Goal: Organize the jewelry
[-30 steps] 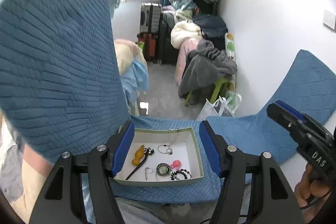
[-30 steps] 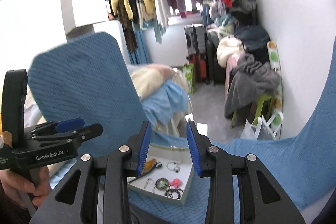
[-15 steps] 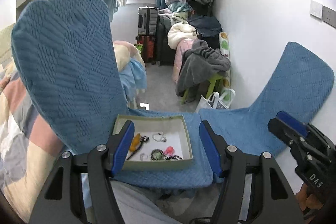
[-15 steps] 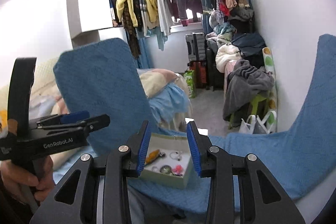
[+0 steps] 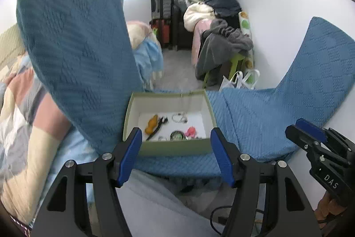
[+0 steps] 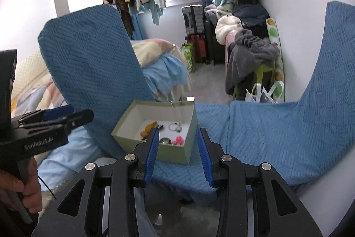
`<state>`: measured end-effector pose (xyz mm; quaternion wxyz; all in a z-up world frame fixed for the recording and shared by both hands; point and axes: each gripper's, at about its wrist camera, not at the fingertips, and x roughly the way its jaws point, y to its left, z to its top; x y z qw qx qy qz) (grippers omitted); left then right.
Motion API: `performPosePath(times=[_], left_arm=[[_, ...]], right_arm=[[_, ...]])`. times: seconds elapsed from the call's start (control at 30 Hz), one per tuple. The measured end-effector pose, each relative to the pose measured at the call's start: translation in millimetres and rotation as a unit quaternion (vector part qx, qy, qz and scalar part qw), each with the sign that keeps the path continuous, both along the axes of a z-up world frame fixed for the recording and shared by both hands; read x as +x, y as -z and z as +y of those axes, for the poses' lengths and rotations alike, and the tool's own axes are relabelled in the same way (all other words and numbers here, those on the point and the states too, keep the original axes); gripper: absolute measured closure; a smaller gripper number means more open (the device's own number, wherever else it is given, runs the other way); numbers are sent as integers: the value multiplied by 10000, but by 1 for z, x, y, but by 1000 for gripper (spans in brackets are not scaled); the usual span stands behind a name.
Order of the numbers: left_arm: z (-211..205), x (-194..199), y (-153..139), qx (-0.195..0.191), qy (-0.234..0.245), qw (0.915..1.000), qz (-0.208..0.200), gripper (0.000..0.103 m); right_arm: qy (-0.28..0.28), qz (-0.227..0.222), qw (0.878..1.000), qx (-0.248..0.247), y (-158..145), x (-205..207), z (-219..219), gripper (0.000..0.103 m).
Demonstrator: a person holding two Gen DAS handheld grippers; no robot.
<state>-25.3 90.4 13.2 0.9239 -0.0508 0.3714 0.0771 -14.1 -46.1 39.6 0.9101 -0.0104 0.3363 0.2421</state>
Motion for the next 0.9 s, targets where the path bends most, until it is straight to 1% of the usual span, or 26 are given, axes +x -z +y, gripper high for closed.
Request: performPosePath(times=[0.07, 0.23, 0.5, 0.77, 0.9], left_arm=[[1, 0, 7, -115, 10, 9999, 82, 38], [1, -2, 14, -237, 16, 9996, 134, 38], [-2, -2, 15, -201, 58, 9996, 190, 38], [-3, -3, 13, -260, 199, 9994, 148, 38], [-3, -3, 13, -225, 192, 9995, 138, 38]], right_arm=[[0, -2, 10000, -87, 5, -2, -1, 69], [136, 89, 9997, -204, 15, -3, -7, 69], [283, 226, 9992, -177, 25, -2, -11, 69], [345, 178, 9991, -152, 22, -1, -13, 65], [352, 155, 9991, -159, 22, 0, -13, 59]])
